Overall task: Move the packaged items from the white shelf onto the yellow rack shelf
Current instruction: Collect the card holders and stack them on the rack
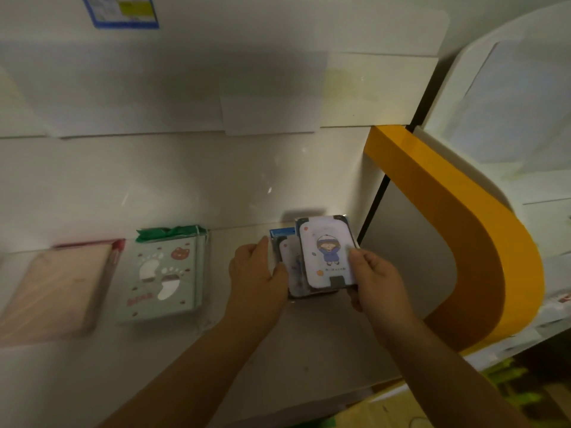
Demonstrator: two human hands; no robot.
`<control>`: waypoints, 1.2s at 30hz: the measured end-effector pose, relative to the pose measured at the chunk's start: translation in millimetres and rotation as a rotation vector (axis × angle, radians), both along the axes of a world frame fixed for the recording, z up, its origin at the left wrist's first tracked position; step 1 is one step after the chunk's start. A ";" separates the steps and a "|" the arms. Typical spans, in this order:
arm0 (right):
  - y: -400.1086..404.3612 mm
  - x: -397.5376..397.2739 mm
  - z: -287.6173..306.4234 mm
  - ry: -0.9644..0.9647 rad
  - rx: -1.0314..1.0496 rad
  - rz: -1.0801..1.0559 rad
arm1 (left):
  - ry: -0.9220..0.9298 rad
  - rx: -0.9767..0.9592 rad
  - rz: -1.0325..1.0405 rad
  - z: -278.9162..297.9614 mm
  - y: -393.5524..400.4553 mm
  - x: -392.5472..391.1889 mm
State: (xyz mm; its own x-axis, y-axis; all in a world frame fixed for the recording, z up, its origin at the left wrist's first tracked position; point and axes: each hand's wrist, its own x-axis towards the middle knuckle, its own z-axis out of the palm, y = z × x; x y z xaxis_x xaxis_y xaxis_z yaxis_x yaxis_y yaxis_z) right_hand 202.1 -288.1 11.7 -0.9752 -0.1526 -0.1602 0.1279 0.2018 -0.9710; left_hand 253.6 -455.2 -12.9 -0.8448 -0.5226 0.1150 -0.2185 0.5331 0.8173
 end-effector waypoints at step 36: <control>-30.2 -14.8 -25.3 0.371 1.049 0.128 | 0.039 0.048 -0.031 5.9 -36.0 48.2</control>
State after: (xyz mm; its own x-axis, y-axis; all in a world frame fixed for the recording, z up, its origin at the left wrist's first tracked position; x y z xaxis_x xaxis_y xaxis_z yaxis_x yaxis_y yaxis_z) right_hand 187.3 -318.3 -13.5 -0.9761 -0.2152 0.0294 -0.2145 0.9337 -0.2866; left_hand 301.8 -491.2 -7.0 -0.8563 -0.5015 0.1237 -0.1699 0.4996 0.8495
